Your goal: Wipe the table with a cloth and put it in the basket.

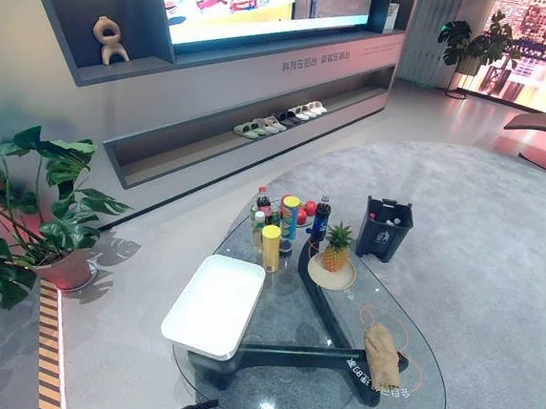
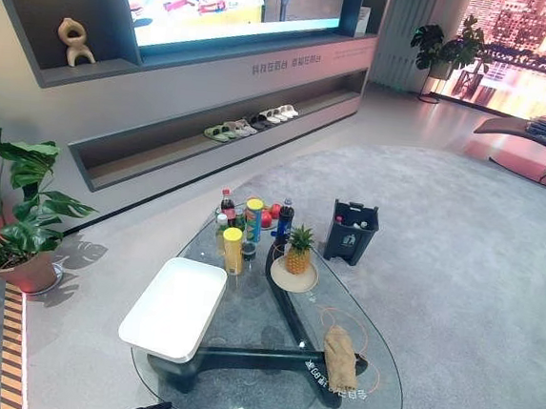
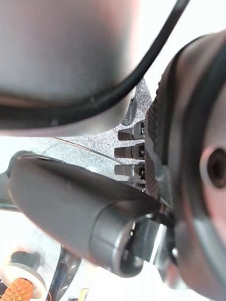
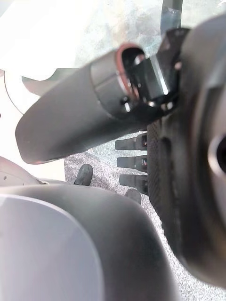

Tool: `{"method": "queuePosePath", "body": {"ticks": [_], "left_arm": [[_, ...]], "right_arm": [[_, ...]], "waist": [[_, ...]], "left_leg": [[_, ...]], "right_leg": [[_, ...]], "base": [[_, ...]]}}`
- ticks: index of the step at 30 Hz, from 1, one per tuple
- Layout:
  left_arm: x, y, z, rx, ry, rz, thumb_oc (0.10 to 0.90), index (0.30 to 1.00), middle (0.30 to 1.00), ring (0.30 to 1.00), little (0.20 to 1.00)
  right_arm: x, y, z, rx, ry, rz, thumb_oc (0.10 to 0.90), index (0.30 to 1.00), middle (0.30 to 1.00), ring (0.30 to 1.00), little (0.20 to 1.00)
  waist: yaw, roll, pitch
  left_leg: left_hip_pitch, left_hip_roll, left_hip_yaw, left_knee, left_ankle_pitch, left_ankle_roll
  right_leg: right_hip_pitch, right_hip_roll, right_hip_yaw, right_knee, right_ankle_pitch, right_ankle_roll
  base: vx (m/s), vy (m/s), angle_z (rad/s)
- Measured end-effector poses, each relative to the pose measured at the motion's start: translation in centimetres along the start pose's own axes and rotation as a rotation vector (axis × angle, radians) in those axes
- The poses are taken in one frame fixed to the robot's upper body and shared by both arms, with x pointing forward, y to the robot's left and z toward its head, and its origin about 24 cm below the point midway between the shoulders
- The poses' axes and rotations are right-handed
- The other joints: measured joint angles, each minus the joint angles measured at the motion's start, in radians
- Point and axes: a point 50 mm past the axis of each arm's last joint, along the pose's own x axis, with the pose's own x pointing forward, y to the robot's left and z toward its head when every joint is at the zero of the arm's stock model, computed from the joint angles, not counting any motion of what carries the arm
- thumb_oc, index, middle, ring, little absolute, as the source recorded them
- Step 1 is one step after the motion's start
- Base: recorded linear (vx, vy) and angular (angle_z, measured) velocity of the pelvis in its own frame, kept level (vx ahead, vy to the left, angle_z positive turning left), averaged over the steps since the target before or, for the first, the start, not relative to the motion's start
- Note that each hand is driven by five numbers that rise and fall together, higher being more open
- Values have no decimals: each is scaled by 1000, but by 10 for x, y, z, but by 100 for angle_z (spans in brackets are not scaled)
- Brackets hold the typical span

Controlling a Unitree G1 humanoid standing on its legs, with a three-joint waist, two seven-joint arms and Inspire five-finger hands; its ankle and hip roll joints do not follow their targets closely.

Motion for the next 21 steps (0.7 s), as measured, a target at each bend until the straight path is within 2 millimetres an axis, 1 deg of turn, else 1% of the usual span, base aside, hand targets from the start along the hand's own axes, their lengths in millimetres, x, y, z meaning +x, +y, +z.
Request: {"method": "queuePosePath", "body": {"ticks": [21], "left_arm": [[0,0,0,-3,4,-6,800,900,900,900,900]], "right_arm": [[0,0,0,-2,-1,0,800,900,900,900,900]], "waist": [[0,0,0]], "left_leg": [[0,0,0,0,0,0]], "right_leg": [[0,0,0,0,0,0]], "base": [[0,0,0]]}}
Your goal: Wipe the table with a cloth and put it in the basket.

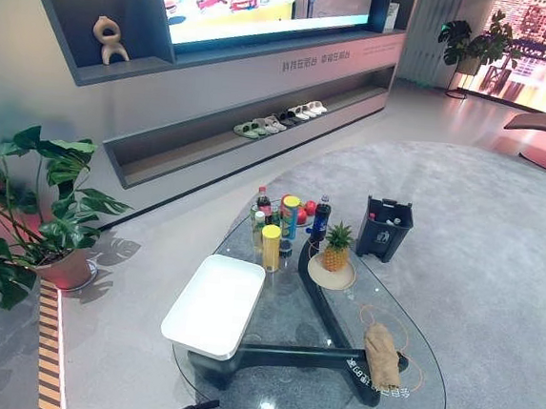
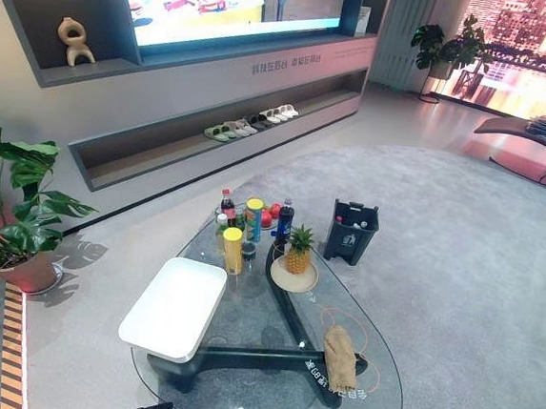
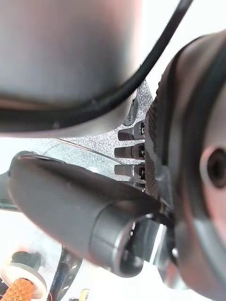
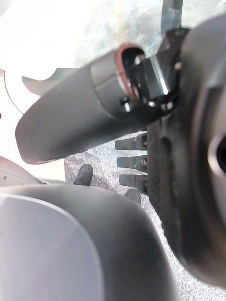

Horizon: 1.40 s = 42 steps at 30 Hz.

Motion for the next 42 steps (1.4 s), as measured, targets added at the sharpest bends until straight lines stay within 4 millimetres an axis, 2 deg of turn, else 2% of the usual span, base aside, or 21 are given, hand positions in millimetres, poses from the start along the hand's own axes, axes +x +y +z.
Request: {"method": "queuePosePath", "body": {"ticks": [13,16,19,24,27,30,32,34,38,42], "left_arm": [[0,0,0,-13,3,7,800,900,900,900,900],[0,-1,2,-25,-8,6,800,900,900,900,900],[1,-2,11,-18,-45,3,800,900,900,900,900],[1,-2,36,-14,-132,14,800,900,900,900,900],[4,-11,73,6,-216,5,800,900,900,900,900],[4,-19,91,5,-275,-25,800,900,900,900,900],[2,-24,108,8,-328,-38,800,900,900,900,900],[1,-27,118,13,-354,-42,800,900,900,900,900],[-4,-34,147,17,-451,-66,800,900,900,900,900],[-6,-35,152,16,-478,-61,800,900,900,900,900]], "right_arm": [[0,-1,6,-60,-84,-32,800,900,900,900,900],[-4,-1,16,-106,-157,-61,800,900,900,900,900],[-10,-1,37,-152,-259,-97,800,900,900,900,900],[-24,3,76,-211,-435,-162,800,900,900,900,900],[-39,0,121,-246,-581,-224,800,900,900,900,900],[-53,5,150,-237,-705,-266,800,900,900,900,900],[-70,7,171,-243,-817,-297,800,900,900,900,900],[-78,7,185,-243,-868,-328,800,900,900,900,900],[-110,9,217,-214,-1056,-410,800,900,900,900,900],[-133,7,228,-141,-1189,-522,800,900,900,900,900]], "waist": [[-1,-1,11],[-2,9,20],[-7,20,73],[-9,9,152],[-15,7,253],[-30,3,309],[-34,6,352],[-40,6,385],[-43,8,461],[-56,7,475]], "left_leg": [[-7,0,1,2,0,0],[-49,3,9,6,3,0],[-79,-1,11,7,14,5],[-169,1,10,26,31,4],[-244,-2,10,69,35,6],[-279,-5,10,79,37,8],[-328,-8,12,102,41,11],[-346,-12,13,117,43,14],[-429,-18,23,161,42,15],[-462,-23,37,170,44,18]], "right_leg": [[-7,0,1,0,-2,3],[-52,2,6,6,4,6],[-88,5,9,19,16,1],[-177,7,8,53,22,3],[-254,10,5,102,20,7],[-293,6,6,120,20,11],[-355,1,9,171,12,17],[-379,-3,11,194,7,21],[-485,-12,24,282,-9,22],[-539,-21,41,325,-19,27]], "base": [[7,0,0],[-44,-13,-7],[-101,-18,-3],[-165,-1,2],[-107,-12,3],[-118,2,-1],[-127,6,-3],[-113,10,1],[-81,34,-6],[-56,43,-11]]}}
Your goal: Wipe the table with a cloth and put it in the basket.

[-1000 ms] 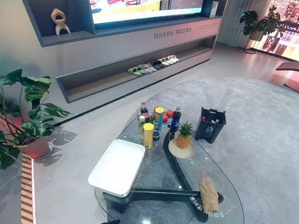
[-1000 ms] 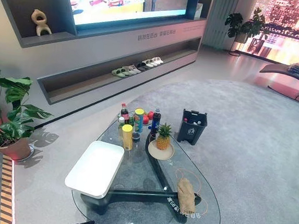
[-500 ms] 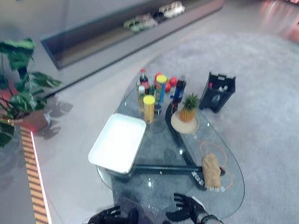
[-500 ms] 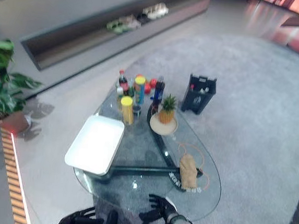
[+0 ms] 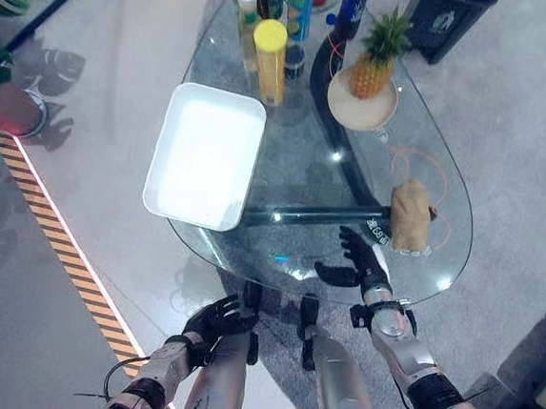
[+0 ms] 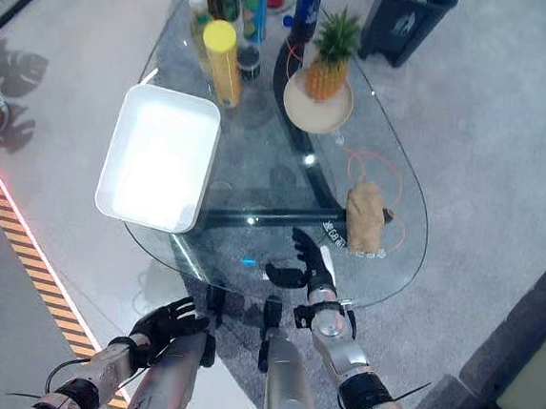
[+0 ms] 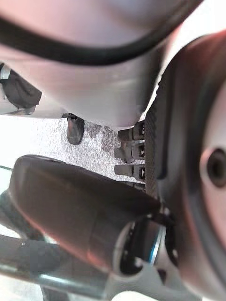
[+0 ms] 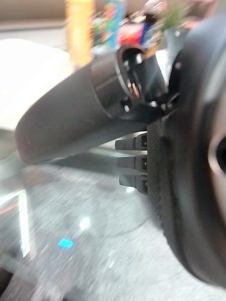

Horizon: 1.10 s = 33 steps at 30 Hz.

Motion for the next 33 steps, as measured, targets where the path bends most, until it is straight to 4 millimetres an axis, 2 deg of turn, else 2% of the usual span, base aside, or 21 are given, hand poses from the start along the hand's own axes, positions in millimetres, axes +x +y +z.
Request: {"method": "queuePosePath", "body": {"ticks": [5,8,17,23,28,33], "left_arm": [[1,-3,5,-15,-45,-4,800,900,900,900,900],[1,-6,12,-6,-77,-9,800,900,900,900,900],[2,-11,27,-21,-155,-14,800,900,900,900,900],[2,-13,34,-27,-184,-13,800,900,900,900,900],[3,-13,51,-10,-231,-15,800,900,900,900,900],[2,-12,61,-25,-265,-15,800,900,900,900,900]], "right_arm": [[2,-28,23,-17,-128,-285,800,900,900,900,900],[1,-41,39,-42,-208,-392,800,900,900,900,900],[0,-55,85,-16,-419,-632,800,900,900,900,900],[-3,-66,90,-10,-451,-783,800,900,900,900,900],[-2,-67,90,-12,-436,-806,800,900,900,900,900],[9,-69,101,26,-421,-822,800,900,900,900,900]], "waist": [[-11,2,7],[-16,6,9],[-26,19,15],[-25,21,14],[-22,26,16],[-19,29,17]], "left_leg": [[-63,-5,22,25,3,6],[-120,-11,22,50,0,3],[-244,-17,23,120,-5,8],[-301,-27,23,171,-18,13],[-387,-31,23,204,-19,13],[-449,-34,23,231,-19,13]], "right_leg": [[-89,-7,16,65,-11,3],[-159,-14,17,121,-30,-1],[-302,-22,18,228,-51,-15],[-362,-35,19,282,-78,-20],[-448,-41,20,323,-80,-20],[-512,-46,19,351,-82,-22]], "base": [[-17,30,-10],[15,27,4],[9,14,1],[24,2,4],[15,-6,1],[40,1,2]]}}
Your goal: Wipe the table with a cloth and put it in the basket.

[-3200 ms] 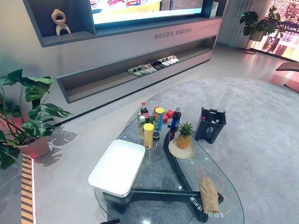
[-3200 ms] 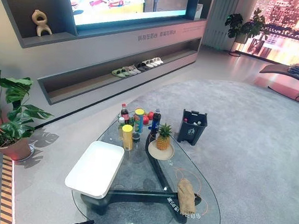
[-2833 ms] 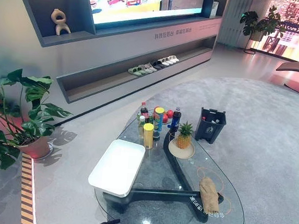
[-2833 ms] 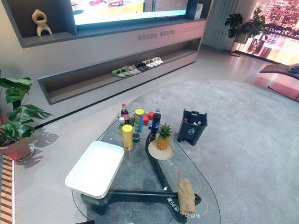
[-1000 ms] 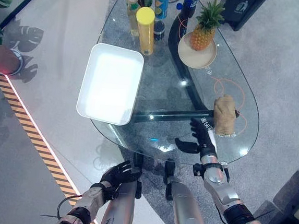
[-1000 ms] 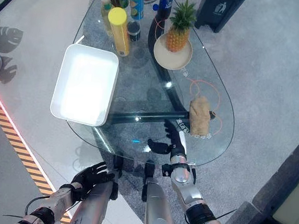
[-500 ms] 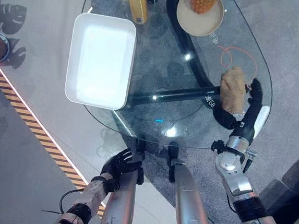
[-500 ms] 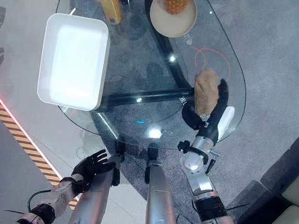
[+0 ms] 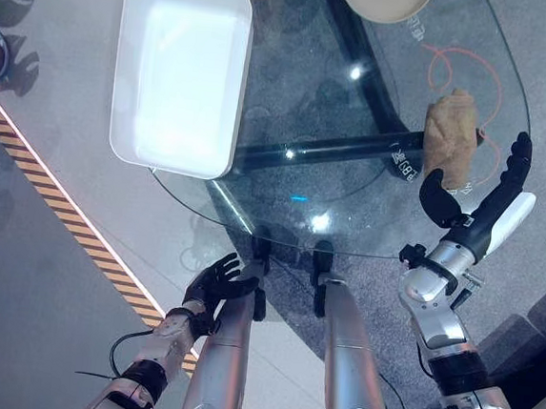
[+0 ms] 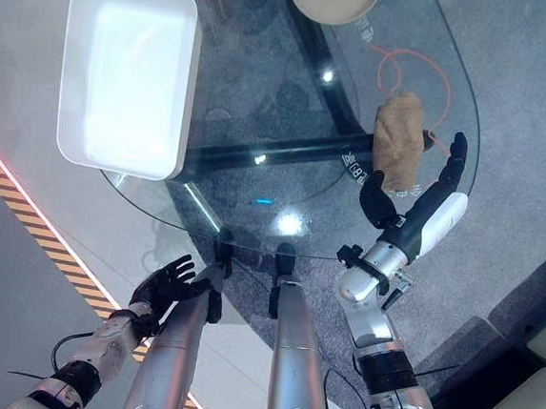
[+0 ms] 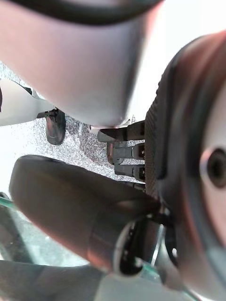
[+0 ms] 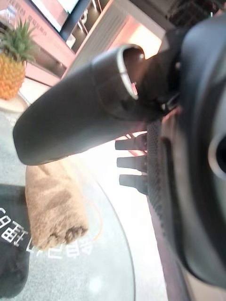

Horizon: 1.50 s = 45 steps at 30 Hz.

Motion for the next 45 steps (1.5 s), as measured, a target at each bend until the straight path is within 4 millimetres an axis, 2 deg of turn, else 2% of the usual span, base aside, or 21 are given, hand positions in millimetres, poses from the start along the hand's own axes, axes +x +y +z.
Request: {"method": "queuePosePath", "body": {"ticks": [7,12,18,25,29,34,37,38,45], "left_arm": [[6,-7,18,-35,-55,-27,800,900,900,900,900],[5,-10,31,-32,-94,-54,800,900,900,900,900],[5,-10,34,-50,-106,-47,800,900,900,900,900],[6,-14,40,-59,-120,-65,800,900,900,900,900],[7,-15,42,-55,-124,-74,800,900,900,900,900],[7,-16,44,-46,-126,-80,800,900,900,900,900],[7,-17,45,-53,-122,-83,800,900,900,900,900],[8,-17,45,-50,-119,-83,800,900,900,900,900],[8,-17,47,-42,-122,-85,800,900,900,900,900]], "right_arm": [[22,9,21,33,-34,-22,800,900,900,900,900],[28,14,31,49,-53,-27,800,900,900,900,900],[32,13,24,-5,-25,-44,800,900,900,900,900],[54,10,10,-75,99,-95,800,900,900,900,900],[61,9,5,-98,150,-115,800,900,900,900,900],[60,6,-5,-122,218,-128,800,900,900,900,900],[59,4,-11,-143,235,-129,800,900,900,900,900],[59,5,-10,-139,236,-130,800,900,900,900,900],[63,7,-4,-113,225,-132,800,900,900,900,900]], "waist": [[24,1,1],[29,1,1],[32,1,1],[46,1,1],[47,2,1],[49,4,1],[47,5,0],[49,6,-1],[47,13,1]], "left_leg": [[-88,-7,0,58,-7,5],[-149,-13,0,89,-12,8],[-180,-14,0,105,-15,12],[-211,-18,-1,130,-19,14],[-216,-22,0,146,-29,19],[-224,-21,-11,143,-23,11],[-224,-23,-16,152,-32,15],[-226,-25,-21,146,-26,6],[-237,-25,-22,150,-23,4]], "right_leg": [[-85,-9,1,58,-9,1],[-147,-13,6,93,-14,2],[-174,-14,6,101,-14,2],[-202,-23,11,131,-21,11],[-202,-25,7,136,-28,9],[-206,-28,-6,139,-28,14],[-205,-31,-6,144,-39,5],[-207,-29,-10,145,-33,10],[-221,-25,-10,145,-31,8]], "base": [[44,13,4],[39,9,2],[5,0,0],[8,8,1],[25,-9,1],[3,-17,5],[-44,-25,3],[0,0,0],[-6,-5,0]]}}
